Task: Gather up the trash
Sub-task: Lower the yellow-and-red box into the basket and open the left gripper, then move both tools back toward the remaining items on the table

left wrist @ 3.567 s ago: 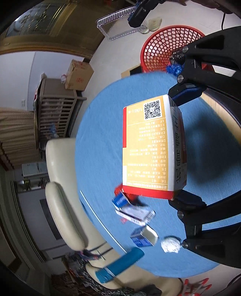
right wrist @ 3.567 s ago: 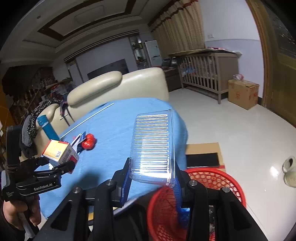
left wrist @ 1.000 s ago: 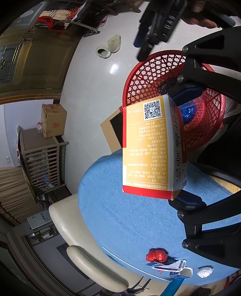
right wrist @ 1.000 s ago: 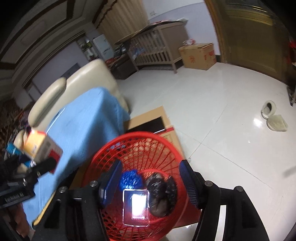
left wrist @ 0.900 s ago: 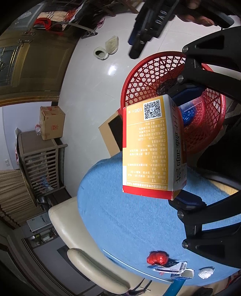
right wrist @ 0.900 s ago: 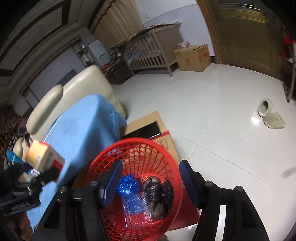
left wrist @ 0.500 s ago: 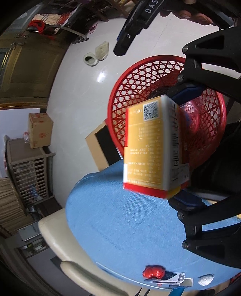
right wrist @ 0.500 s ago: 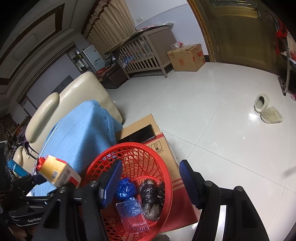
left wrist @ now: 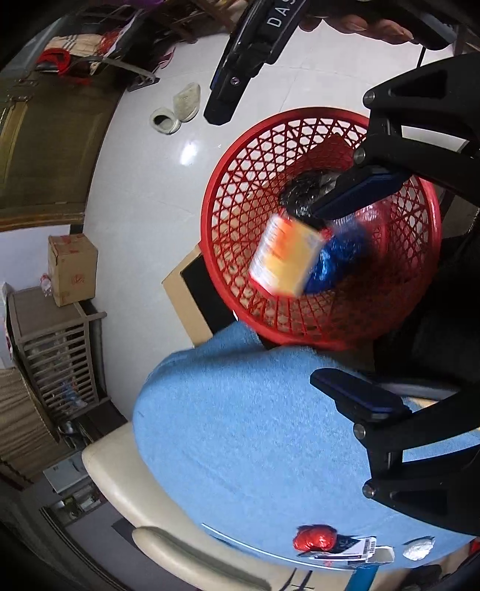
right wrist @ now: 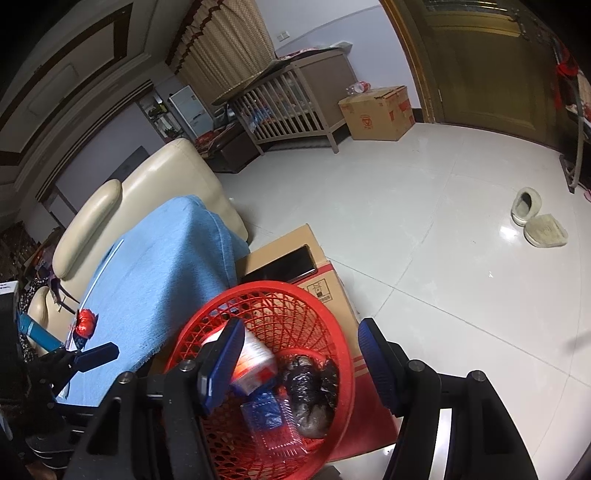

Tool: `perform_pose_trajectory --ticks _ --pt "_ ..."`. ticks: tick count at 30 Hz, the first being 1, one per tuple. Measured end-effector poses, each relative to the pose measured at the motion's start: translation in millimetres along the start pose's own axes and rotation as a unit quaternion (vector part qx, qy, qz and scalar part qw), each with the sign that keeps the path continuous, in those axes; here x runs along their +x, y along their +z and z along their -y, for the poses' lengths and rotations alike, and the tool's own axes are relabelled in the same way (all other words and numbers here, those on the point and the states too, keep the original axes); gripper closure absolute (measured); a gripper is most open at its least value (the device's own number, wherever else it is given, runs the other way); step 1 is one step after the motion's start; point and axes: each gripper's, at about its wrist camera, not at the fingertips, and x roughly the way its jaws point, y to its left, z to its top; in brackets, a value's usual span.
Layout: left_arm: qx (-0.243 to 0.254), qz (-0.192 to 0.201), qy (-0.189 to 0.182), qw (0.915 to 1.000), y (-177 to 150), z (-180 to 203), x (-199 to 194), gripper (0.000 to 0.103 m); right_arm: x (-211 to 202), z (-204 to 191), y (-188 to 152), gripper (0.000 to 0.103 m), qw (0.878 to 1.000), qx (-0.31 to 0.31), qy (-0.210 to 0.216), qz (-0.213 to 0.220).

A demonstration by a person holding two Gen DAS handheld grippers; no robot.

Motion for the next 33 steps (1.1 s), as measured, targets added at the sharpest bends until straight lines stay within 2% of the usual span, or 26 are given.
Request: perform_pose_trajectory --ticks 6,11,15,17,24,27,33 --pt "-0.036 0.013 0.014 0.9992 -9 -30 -12 0.02 2 -24 1 0.035 1.0 -0.023 0.011 -0.004" --pt "-0.082 0.023 0.027 0.996 -28 -71 -22 0.02 6 -52 -4 0.035 0.998 -0.053 0.021 -0.017" --pt "-0.135 0.026 0.039 0.9897 -52 -111 -31 0.02 12 -78 -12 0.035 0.996 -0.082 0.029 -0.033" --pt "-0.171 0.028 0.046 0.9838 -67 -136 -35 0.02 15 -92 -17 0.035 0.994 -0.097 0.031 -0.04" --pt "-0.291 0.038 0.085 0.9522 -124 -226 -49 0.02 24 -140 -34 0.035 0.986 -0.147 0.044 -0.062" --pt "-0.336 0.043 0.11 0.9343 -151 -267 -58 0.02 29 -163 -43 0.035 0.982 -0.171 0.05 -0.071" --pt "-0.414 0.038 0.171 0.8933 -195 -349 -60 0.02 41 -207 -60 0.035 0.972 -0.209 0.059 -0.091"
